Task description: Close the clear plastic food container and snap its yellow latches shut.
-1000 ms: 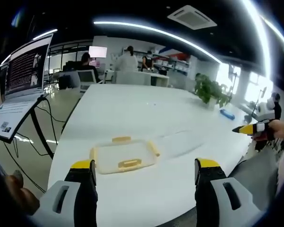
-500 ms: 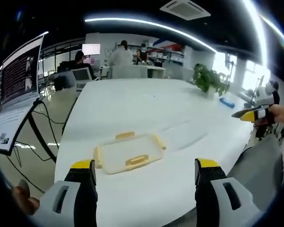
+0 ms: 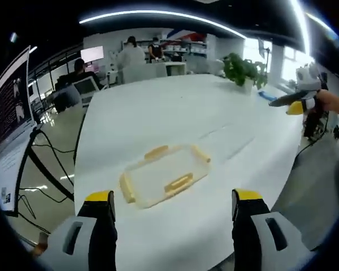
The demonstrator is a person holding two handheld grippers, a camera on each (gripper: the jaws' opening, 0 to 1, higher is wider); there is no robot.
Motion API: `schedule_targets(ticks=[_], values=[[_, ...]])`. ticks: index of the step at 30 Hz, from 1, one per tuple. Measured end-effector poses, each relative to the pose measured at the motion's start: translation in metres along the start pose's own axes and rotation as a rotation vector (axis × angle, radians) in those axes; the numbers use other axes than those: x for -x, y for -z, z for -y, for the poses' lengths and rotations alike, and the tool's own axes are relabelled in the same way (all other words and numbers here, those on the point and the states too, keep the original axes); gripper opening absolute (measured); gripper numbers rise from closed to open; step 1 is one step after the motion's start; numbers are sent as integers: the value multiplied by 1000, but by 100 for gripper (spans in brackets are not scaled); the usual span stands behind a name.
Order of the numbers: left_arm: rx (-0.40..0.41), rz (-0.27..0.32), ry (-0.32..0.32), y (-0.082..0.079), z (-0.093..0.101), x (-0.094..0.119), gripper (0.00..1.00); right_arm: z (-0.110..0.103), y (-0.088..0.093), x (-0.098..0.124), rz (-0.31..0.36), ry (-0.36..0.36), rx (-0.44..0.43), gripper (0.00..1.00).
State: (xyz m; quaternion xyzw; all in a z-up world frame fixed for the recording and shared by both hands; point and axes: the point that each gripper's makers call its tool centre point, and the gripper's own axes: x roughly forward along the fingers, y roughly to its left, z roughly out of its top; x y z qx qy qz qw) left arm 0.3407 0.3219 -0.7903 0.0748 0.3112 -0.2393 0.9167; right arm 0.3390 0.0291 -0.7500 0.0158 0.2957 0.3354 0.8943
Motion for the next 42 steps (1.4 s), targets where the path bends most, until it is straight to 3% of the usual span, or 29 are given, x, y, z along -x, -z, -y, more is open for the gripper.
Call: schedule_targets(ticks=[5,17,22,42], values=[[-15,-26,-1,2,-7,-6,85,-1,-5,-12,-22,-30,39,76],[-157,-152,20,16,-22,-20,84,-17,-9,-40,-71,-107,111,76],[-169,-161,31,15,-28,-23,84,-25,-11,-50,-89,-149,135,76],[-322,-292,108,32,-43,-18,83,-33,-24,-75,-138,-221,231,76]])
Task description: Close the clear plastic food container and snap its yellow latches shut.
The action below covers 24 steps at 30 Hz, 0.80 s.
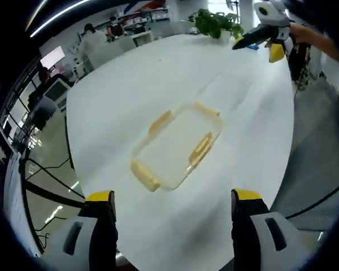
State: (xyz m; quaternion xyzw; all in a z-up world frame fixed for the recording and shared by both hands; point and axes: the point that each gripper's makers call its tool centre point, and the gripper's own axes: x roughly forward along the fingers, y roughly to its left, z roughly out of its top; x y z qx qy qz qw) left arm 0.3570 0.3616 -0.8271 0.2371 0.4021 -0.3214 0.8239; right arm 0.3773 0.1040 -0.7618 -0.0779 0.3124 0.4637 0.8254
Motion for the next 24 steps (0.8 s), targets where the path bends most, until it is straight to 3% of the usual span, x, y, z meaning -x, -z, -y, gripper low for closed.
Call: schedule_targets(ticks=[4,14,20,24], values=[[-43,-34,6,4,-6,2,83,-8,3,-3,-42,-23,10,76],[-106,-93,38,9,-16,-2,82,-18,-2,-18,-50,-63,52,75],[-152,-95,62,4,-18,-12,82,-32,-10,-33,-61,-104,94,75],[-184,-101,114,3,-18,-20,81,-41,-14,-46,-62,-136,110,73]])
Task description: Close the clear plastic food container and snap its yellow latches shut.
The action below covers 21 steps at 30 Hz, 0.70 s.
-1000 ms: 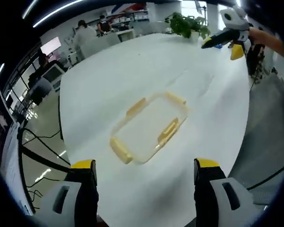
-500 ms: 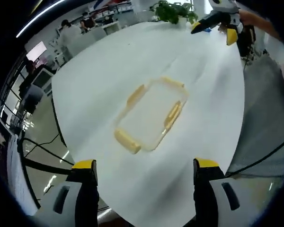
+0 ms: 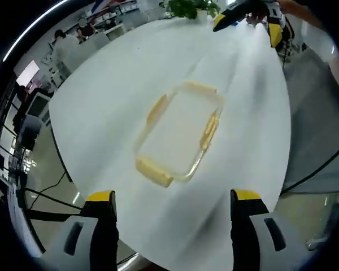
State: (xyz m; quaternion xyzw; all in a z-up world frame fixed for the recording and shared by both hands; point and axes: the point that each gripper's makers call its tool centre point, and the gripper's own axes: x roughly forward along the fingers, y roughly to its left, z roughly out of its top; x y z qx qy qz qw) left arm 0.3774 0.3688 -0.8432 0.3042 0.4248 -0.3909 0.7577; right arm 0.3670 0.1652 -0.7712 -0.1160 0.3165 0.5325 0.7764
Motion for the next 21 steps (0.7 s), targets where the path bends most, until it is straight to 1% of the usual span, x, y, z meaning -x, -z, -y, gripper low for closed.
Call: schedule_targets(ticks=[1,2,3,6,8,10,11,12,13,15,17,21], values=[[0,7,20,-2,0,-3,81,-2,0,-6,-12,-14,6,73],[-7,7,25,-2,-1,-4,81,-2,1,-11,-20,-22,16,73],[-28,4,32,-3,-2,-7,80,0,1,-18,-27,-23,28,73],[-75,-28,47,-2,-3,-14,80,1,3,-30,-54,-41,45,73],[-111,-38,58,-1,-6,-18,80,3,5,-35,-63,-49,51,74],[-132,-47,72,-3,-5,-21,80,8,11,-41,-99,-56,59,73],[-132,-48,75,-3,-6,-22,80,11,13,-44,-115,-57,64,73],[-132,-48,83,-4,-6,-24,79,14,18,-48,-153,-59,83,73],[-125,-44,99,-5,-7,-27,79,16,19,-51,-171,-61,99,73],[-108,-42,116,-8,-8,-31,79,20,20,-58,-190,-64,134,71],[-102,-41,125,-10,-9,-35,78,22,20,-66,-195,-75,151,69],[-109,-53,143,-10,-12,-44,77,25,27,-79,-241,-98,163,68]])
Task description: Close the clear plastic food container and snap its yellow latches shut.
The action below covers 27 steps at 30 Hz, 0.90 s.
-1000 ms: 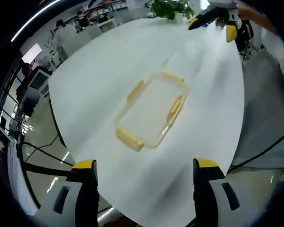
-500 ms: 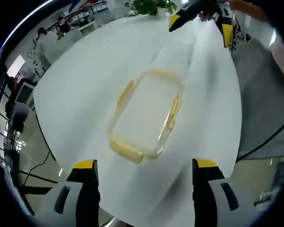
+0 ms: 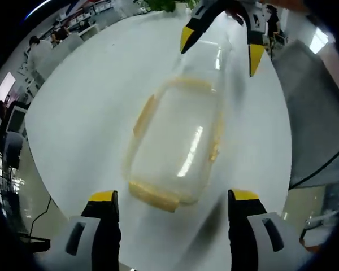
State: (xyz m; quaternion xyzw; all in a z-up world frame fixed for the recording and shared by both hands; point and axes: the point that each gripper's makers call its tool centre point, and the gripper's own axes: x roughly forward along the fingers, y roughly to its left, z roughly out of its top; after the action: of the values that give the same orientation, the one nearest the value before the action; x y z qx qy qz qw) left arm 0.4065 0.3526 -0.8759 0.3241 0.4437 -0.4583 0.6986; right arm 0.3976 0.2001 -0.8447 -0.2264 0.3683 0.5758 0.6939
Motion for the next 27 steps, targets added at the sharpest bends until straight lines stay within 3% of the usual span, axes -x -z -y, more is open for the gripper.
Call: schedule_targets(ticks=[9,13,21,27], values=[[-47,-32,41,0,-2,-13,75,4,9,-24,-83,-23,36,68],[-45,-68,49,6,-3,-17,73,12,11,-34,-132,27,72,68],[-37,-54,58,2,-1,-16,72,14,24,-46,-239,21,121,68],[-34,-61,56,4,-2,-17,72,19,19,-49,-239,28,153,69]])
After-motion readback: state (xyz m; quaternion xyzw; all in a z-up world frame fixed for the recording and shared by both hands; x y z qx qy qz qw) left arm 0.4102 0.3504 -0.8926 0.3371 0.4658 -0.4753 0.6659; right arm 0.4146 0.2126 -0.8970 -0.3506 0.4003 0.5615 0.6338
